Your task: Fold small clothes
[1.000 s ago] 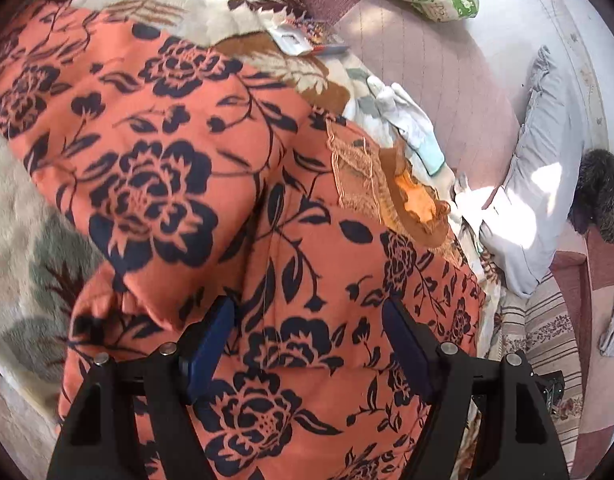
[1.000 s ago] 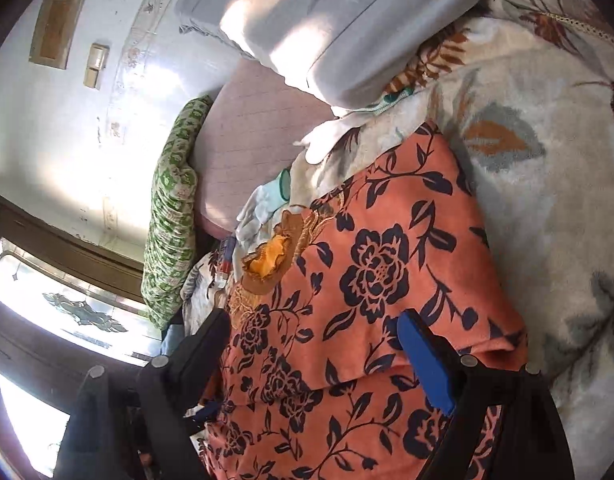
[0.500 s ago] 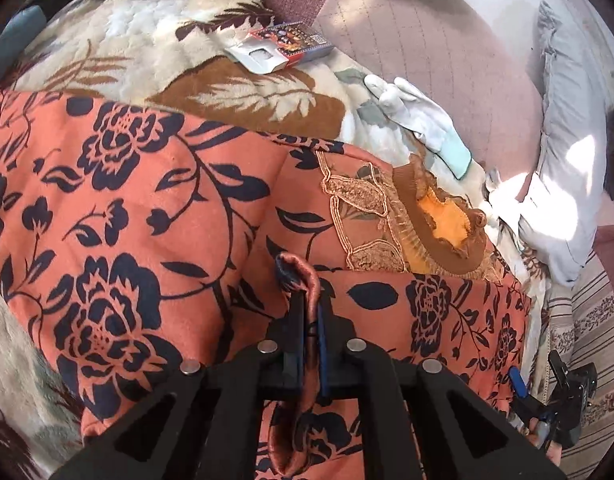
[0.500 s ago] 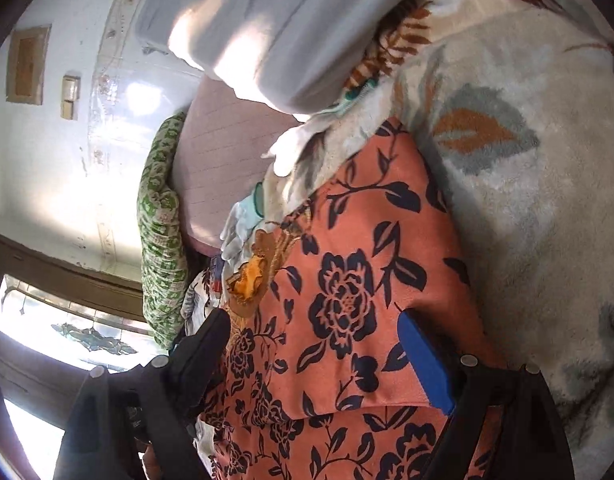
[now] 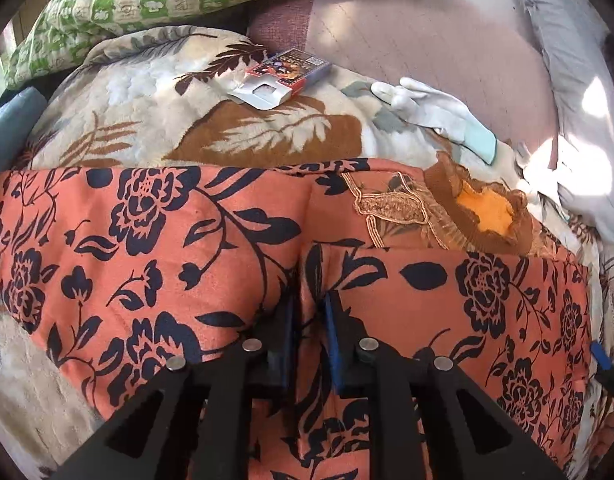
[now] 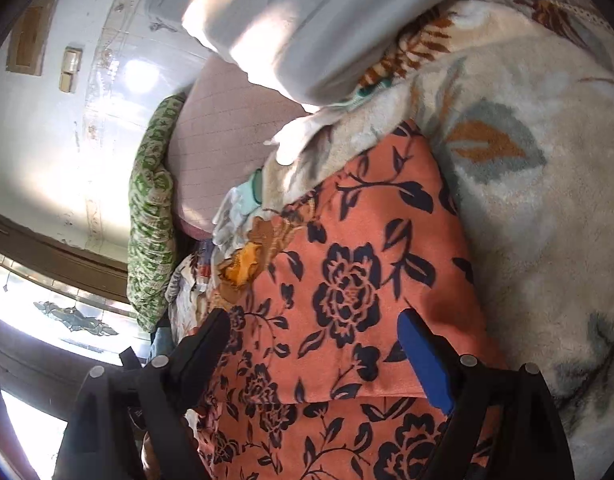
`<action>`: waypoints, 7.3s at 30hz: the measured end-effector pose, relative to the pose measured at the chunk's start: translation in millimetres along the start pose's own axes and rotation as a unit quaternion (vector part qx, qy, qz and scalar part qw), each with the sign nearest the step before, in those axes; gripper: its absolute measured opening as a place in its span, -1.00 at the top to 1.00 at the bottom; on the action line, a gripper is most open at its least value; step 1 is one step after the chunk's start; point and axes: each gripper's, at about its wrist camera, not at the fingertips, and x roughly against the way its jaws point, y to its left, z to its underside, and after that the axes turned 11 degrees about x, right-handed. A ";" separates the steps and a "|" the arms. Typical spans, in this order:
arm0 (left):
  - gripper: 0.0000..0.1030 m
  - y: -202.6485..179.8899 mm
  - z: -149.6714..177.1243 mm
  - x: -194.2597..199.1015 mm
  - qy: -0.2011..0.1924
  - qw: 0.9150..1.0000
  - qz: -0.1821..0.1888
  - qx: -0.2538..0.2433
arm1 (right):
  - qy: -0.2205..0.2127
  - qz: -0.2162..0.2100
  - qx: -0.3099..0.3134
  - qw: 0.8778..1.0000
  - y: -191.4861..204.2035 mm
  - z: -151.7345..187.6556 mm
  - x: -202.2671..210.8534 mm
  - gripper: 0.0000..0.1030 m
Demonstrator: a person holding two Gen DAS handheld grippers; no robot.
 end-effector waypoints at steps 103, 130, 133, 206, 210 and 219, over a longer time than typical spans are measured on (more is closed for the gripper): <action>-0.68 77.5 59.0 40.9 -0.042 0.999 -0.012 0.030 | 0.001 0.037 -0.037 0.999 6.5 21.2 -14.8 -0.62; -0.65 62.6 105.5 80.1 -0.093 0.970 -0.101 -0.202 | 0.015 0.072 0.129 0.989 86.3 164.9 41.3 -0.66; -0.65 56.7 105.9 69.1 -0.078 0.970 -0.091 -0.212 | 0.010 0.071 0.122 0.990 78.8 168.6 45.0 -0.66; -0.15 178.0 290.5 184.2 0.107 0.985 0.117 0.060 | 0.096 0.102 0.012 0.990 -14.6 269.5 192.6 -0.72; -0.14 184.4 291.5 172.6 0.128 0.981 0.119 0.082 | 0.100 0.130 -0.002 0.986 -23.0 272.8 190.2 -0.72; 0.80 183.5 286.9 178.9 0.115 0.985 0.102 0.078 | 0.091 0.102 -0.017 0.990 -22.0 276.7 190.6 -0.68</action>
